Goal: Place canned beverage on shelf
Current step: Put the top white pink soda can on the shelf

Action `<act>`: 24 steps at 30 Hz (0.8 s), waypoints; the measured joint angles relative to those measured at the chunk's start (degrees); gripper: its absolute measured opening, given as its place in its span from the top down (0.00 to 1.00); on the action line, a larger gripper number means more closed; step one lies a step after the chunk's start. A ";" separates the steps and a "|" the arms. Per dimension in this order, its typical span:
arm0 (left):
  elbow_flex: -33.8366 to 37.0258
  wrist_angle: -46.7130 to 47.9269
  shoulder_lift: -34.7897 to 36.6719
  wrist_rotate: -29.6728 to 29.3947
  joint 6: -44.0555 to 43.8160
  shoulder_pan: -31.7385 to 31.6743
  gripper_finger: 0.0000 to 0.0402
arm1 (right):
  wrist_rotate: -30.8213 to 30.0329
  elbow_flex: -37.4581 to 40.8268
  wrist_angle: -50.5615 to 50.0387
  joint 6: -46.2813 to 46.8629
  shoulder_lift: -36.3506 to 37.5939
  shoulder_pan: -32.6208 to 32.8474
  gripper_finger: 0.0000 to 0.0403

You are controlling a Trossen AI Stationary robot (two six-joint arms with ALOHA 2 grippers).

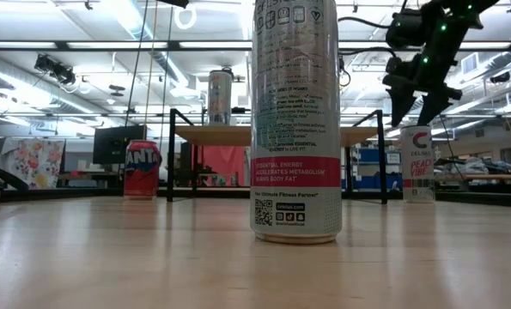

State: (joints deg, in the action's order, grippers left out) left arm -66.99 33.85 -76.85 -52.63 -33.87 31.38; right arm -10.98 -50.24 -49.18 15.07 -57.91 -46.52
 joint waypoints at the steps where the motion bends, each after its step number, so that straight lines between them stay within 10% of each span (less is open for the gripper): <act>1: 0.01 -0.01 0.00 0.00 0.00 0.00 0.23 | -0.31 0.60 0.52 0.07 0.00 0.00 0.02; 24: -0.01 -0.04 0.01 0.01 0.00 0.00 0.23 | -1.51 9.55 8.50 1.27 -0.02 0.00 0.13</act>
State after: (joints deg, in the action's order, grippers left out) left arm -66.99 33.80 -76.85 -52.62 -33.87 31.38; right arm -12.49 -40.69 -40.68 16.34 -57.93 -46.52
